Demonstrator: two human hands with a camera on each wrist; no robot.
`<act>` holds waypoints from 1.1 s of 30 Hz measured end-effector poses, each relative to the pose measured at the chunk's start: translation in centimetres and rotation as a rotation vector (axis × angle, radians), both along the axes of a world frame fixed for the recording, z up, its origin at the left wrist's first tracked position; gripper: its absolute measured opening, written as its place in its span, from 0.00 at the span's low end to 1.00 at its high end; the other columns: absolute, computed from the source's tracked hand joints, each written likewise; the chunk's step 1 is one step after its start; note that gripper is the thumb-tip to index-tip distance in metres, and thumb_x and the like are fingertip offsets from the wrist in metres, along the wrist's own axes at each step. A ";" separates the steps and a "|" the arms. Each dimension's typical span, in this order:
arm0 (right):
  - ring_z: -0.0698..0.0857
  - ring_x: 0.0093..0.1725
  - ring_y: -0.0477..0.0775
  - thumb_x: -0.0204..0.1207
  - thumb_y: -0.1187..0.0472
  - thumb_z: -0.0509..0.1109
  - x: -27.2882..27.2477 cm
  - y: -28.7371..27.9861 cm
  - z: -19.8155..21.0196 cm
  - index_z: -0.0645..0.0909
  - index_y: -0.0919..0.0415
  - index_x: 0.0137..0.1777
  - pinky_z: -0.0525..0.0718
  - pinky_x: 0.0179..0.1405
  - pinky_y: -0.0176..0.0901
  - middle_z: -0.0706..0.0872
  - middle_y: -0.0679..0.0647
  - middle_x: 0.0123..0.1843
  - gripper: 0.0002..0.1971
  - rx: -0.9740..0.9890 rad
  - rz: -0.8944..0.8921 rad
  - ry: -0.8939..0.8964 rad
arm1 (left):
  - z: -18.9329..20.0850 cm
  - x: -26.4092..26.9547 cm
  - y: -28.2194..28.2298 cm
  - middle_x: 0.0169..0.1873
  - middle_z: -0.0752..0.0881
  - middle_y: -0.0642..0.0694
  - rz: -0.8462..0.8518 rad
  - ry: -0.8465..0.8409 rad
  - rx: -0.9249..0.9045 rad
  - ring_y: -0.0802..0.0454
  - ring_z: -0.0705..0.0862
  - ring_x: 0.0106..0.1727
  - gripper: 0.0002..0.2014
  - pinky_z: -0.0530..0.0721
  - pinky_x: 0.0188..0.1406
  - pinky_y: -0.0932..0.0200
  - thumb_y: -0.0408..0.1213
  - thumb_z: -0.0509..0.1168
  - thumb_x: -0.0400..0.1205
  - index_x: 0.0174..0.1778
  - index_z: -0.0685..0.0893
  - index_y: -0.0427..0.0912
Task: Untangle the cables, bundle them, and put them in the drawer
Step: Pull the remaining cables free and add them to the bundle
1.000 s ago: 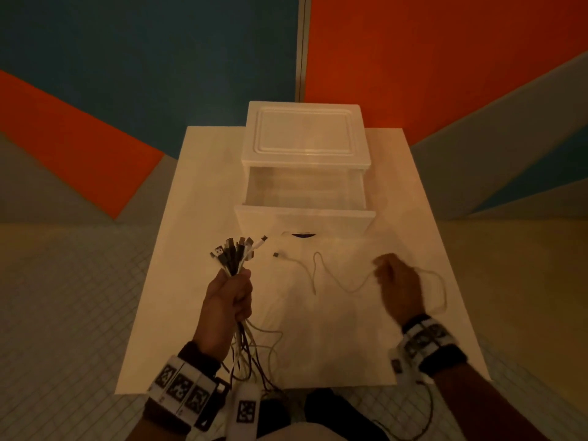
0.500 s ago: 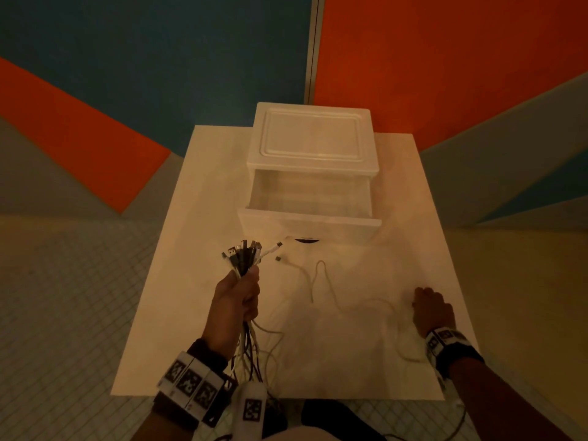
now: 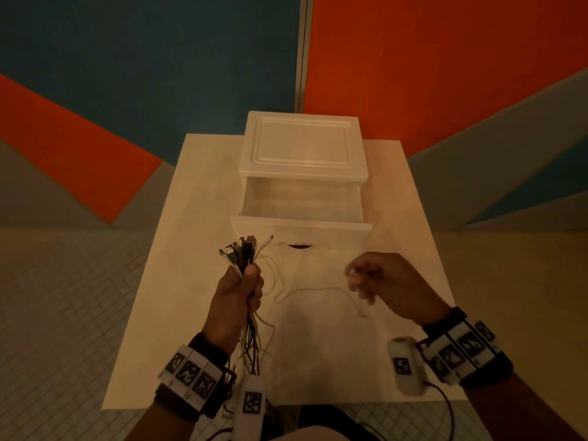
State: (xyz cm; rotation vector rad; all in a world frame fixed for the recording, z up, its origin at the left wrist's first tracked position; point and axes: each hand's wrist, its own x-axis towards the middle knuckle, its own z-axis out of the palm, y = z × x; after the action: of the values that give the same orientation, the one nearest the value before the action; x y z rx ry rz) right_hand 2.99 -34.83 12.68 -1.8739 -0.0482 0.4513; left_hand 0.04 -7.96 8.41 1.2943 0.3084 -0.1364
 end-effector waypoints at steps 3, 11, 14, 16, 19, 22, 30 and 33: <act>0.87 0.31 0.56 0.75 0.75 0.72 0.1 4.8 1.1 0.80 0.73 0.48 0.85 0.30 0.42 0.88 0.63 0.35 0.04 0.124 0.143 0.048 | 0.2 -0.2 -0.4 0.30 0.83 0.44 -0.035 -0.055 0.017 0.51 0.78 0.29 0.09 0.75 0.27 0.60 0.34 0.54 0.88 0.45 0.77 0.36; 0.76 0.34 0.40 0.67 0.61 0.82 1.7 12.7 0.7 0.83 0.49 0.39 0.75 0.38 0.33 0.77 0.49 0.42 0.10 -0.029 -0.022 -0.238 | 2.3 -0.9 -0.8 0.30 0.88 0.43 -0.080 -0.075 -0.102 0.47 0.87 0.31 0.12 0.86 0.37 0.50 0.30 0.52 0.87 0.51 0.82 0.37; 0.74 0.40 0.40 0.67 0.58 0.82 1.9 13.2 0.4 0.85 0.48 0.40 0.74 0.43 0.30 0.77 0.52 0.46 0.08 -0.052 -0.123 -0.321 | 2.0 -0.8 -0.1 0.24 0.73 0.46 -0.063 -0.047 -0.113 0.51 0.72 0.24 0.12 0.80 0.29 0.54 0.38 0.56 0.85 0.46 0.78 0.33; 0.77 0.44 0.42 0.67 0.56 0.81 1.9 13.3 0.0 0.84 0.47 0.43 0.75 0.45 0.29 0.79 0.51 0.50 0.09 -0.065 -0.152 -0.315 | 1.8 -0.8 0.2 0.25 0.67 0.49 -0.077 -0.037 -0.129 0.54 0.66 0.24 0.13 0.75 0.24 0.59 0.39 0.55 0.85 0.46 0.78 0.33; 0.84 0.54 0.47 0.71 0.54 0.79 2.1 13.2 -0.4 0.80 0.47 0.63 0.81 0.52 0.35 0.80 0.52 0.60 0.21 0.012 -0.127 -0.197 | 2.0 -0.9 0.7 0.25 0.65 0.50 -0.115 -0.021 -0.154 0.57 0.61 0.23 0.13 0.64 0.22 0.61 0.41 0.56 0.84 0.47 0.78 0.34; 0.82 0.66 0.49 0.81 0.59 0.69 1.6 13.2 -0.6 0.73 0.53 0.76 0.79 0.66 0.39 0.83 0.54 0.68 0.23 0.015 -0.006 -0.183 | 2.0 -0.9 0.8 0.26 0.66 0.50 -0.187 -0.014 -0.111 0.56 0.60 0.24 0.13 0.61 0.23 0.61 0.42 0.56 0.85 0.48 0.78 0.35; 0.79 0.71 0.47 0.86 0.65 0.59 1.4 12.5 -0.1 0.73 0.59 0.76 0.77 0.73 0.45 0.82 0.53 0.71 0.19 0.015 0.090 -0.326 | 2.7 -1.1 0.8 0.25 0.65 0.50 -0.299 -0.023 -0.056 0.56 0.59 0.24 0.14 0.59 0.23 0.59 0.46 0.60 0.85 0.44 0.75 0.37; 0.76 0.75 0.47 0.86 0.52 0.56 1.0 12.6 -0.7 0.67 0.54 0.79 0.74 0.76 0.52 0.77 0.51 0.76 0.23 0.164 -0.032 -0.203 | 2.7 -0.8 1.0 0.25 0.66 0.52 -0.239 -0.023 -0.080 0.56 0.59 0.23 0.15 0.58 0.23 0.60 0.47 0.62 0.85 0.42 0.72 0.37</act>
State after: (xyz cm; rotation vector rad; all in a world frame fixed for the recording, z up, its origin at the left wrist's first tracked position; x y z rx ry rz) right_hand 3.98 -22.19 12.03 -1.7504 -0.1856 0.2273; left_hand -0.76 -6.99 11.13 1.2495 0.1262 -0.3327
